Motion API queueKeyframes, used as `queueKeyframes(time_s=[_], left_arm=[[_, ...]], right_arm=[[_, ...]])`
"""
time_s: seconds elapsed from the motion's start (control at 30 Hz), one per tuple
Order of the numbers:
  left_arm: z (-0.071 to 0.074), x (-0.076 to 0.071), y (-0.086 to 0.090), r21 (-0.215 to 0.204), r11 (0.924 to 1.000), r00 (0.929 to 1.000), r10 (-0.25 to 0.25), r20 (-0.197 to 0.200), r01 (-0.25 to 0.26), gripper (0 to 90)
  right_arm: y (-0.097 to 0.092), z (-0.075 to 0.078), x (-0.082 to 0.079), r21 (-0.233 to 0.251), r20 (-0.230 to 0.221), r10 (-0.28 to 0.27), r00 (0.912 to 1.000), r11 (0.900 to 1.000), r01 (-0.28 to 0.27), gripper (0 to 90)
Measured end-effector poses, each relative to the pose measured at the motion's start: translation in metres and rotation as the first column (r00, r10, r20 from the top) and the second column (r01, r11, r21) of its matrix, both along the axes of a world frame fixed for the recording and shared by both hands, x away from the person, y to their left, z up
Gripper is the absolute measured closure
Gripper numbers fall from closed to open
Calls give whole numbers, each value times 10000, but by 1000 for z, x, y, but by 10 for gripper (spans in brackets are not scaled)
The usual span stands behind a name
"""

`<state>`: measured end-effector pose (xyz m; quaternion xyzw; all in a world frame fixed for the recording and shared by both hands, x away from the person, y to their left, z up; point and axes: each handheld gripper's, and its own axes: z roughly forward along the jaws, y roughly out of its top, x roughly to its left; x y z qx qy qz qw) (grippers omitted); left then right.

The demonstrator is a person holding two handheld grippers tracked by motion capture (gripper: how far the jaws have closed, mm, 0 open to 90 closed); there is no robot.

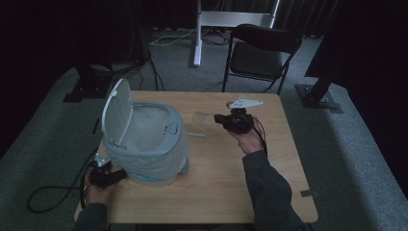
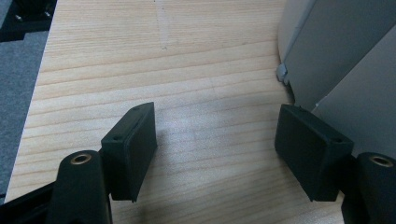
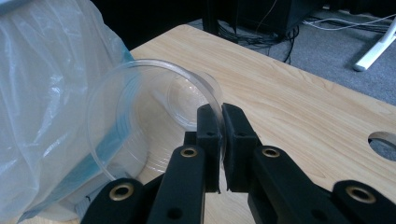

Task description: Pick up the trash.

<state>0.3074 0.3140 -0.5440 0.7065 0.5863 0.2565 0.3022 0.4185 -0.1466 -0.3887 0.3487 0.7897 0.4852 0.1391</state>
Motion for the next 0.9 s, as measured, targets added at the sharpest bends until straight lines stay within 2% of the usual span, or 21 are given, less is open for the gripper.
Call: queueKeyframes(time_s=[0.9], left_arm=[[0, 0, 0, 2, 10000, 10000, -6, -3, 6, 300]], right_arm=[[3, 16, -3, 122, 403, 22, 9992, 9999, -27, 860]])
